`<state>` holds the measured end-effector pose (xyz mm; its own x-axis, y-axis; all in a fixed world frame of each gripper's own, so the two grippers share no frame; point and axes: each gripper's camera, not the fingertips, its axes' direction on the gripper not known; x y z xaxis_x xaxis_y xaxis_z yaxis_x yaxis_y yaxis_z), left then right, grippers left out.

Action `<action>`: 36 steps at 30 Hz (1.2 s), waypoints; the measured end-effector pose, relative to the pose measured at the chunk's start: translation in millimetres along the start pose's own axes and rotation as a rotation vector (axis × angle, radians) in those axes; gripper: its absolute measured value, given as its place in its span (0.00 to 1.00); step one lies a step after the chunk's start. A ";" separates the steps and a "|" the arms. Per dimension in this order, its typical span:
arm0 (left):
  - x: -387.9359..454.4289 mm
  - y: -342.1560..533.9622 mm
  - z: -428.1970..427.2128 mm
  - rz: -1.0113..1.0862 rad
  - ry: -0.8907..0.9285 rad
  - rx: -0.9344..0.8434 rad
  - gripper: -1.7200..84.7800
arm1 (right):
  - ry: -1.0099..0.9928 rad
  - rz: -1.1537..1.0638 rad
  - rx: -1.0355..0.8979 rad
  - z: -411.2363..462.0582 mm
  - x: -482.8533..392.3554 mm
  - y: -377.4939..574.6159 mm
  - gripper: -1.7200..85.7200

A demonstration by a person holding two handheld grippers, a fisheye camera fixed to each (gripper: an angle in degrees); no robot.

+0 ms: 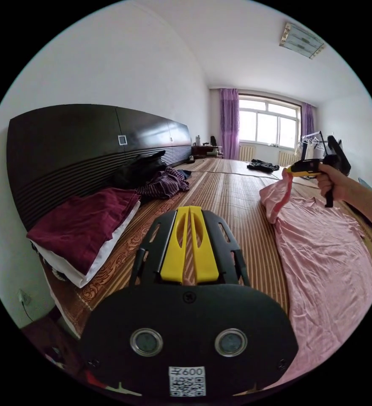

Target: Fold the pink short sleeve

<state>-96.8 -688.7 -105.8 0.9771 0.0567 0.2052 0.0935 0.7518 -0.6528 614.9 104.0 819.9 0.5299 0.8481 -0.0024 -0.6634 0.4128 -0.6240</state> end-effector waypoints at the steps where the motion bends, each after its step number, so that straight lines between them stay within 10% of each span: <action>1: 3.7 -0.6 -3.2 0.005 -0.002 -0.003 0.02 | -0.018 0.020 0.011 -15.0 12.5 -3.7 0.01; 28: 65.0 -6.0 -42.6 0.040 0.063 -0.059 0.02 | 0.079 0.286 0.093 -107.4 143.0 -1.7 0.01; 36: 91.4 -9.5 -42.6 0.089 0.106 -0.091 0.02 | 0.285 0.036 0.297 -121.8 62.3 76.8 0.01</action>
<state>-0.2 -718.6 -111.9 0.9966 0.0467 0.0686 0.0181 0.6839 -0.7293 661.2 148.1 676.7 0.6014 0.7546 -0.2624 -0.7854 0.4982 -0.3673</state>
